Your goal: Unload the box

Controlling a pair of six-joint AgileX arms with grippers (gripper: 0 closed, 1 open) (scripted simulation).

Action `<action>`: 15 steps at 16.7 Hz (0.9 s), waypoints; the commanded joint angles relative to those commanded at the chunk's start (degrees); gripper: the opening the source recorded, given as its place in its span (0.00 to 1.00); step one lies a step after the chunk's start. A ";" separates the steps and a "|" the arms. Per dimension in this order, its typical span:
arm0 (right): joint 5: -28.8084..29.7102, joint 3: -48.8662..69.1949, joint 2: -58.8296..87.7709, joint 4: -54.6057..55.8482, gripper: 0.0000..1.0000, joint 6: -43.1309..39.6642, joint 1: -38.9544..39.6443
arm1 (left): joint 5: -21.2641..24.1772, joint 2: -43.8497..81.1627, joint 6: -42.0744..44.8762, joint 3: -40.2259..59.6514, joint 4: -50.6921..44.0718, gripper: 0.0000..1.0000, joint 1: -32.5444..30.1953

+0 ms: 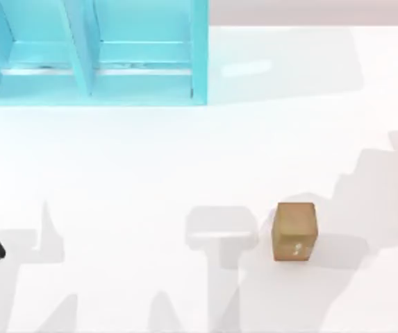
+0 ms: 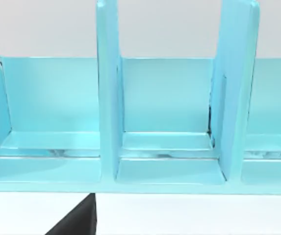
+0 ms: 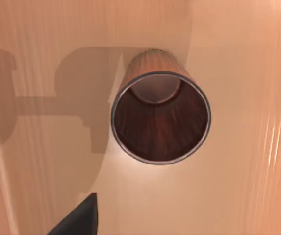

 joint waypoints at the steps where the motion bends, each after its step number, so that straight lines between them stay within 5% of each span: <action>1: 0.00 -0.14 -0.04 0.11 1.00 -0.02 -0.03 | 0.00 0.00 0.00 0.00 0.00 1.00 0.00; 15: -0.04 -18.96 2.66 21.56 1.00 0.24 0.09 | 0.00 0.00 0.00 0.00 0.00 1.00 0.00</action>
